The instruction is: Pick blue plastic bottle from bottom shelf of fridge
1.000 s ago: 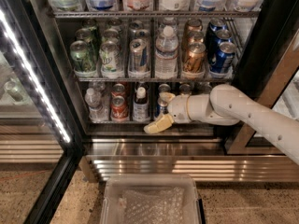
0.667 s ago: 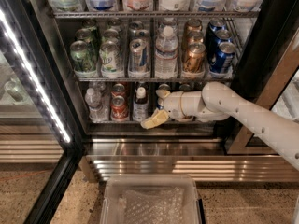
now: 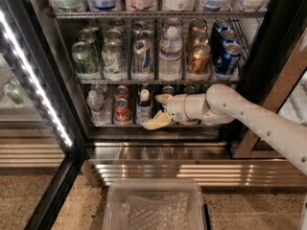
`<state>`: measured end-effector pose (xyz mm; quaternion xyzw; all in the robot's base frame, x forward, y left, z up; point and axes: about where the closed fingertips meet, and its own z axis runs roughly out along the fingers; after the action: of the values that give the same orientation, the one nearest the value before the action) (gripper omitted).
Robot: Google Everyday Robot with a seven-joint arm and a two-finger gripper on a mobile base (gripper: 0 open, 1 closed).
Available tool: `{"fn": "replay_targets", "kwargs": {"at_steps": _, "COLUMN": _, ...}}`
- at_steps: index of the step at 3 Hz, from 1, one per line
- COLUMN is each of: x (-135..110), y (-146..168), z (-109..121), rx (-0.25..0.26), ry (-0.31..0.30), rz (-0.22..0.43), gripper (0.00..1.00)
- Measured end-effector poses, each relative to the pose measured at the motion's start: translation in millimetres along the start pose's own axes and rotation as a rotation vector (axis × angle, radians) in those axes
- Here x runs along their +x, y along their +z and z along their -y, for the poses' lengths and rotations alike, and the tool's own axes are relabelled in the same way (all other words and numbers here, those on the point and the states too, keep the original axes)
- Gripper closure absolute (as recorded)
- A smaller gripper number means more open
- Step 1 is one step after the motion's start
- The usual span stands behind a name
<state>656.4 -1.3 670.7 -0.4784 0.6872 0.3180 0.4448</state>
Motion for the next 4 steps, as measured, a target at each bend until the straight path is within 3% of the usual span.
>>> {"fn": "replay_targets", "kwargs": {"at_steps": 1, "x": -3, "y": 14, "z": 1, "rx": -0.032, "ry": -0.019, "rz": 0.015, "gripper": 0.16}}
{"fn": "replay_targets", "kwargs": {"at_steps": 2, "x": -6, "y": 38, "z": 4, "rx": -0.075, "ry": -0.052, "rz": 0.028, "gripper": 0.02}}
{"fn": "replay_targets", "kwargs": {"at_steps": 4, "x": 0, "y": 64, "z": 10, "rx": -0.108, "ry": -0.053, "rz": 0.037, "gripper": 0.03}}
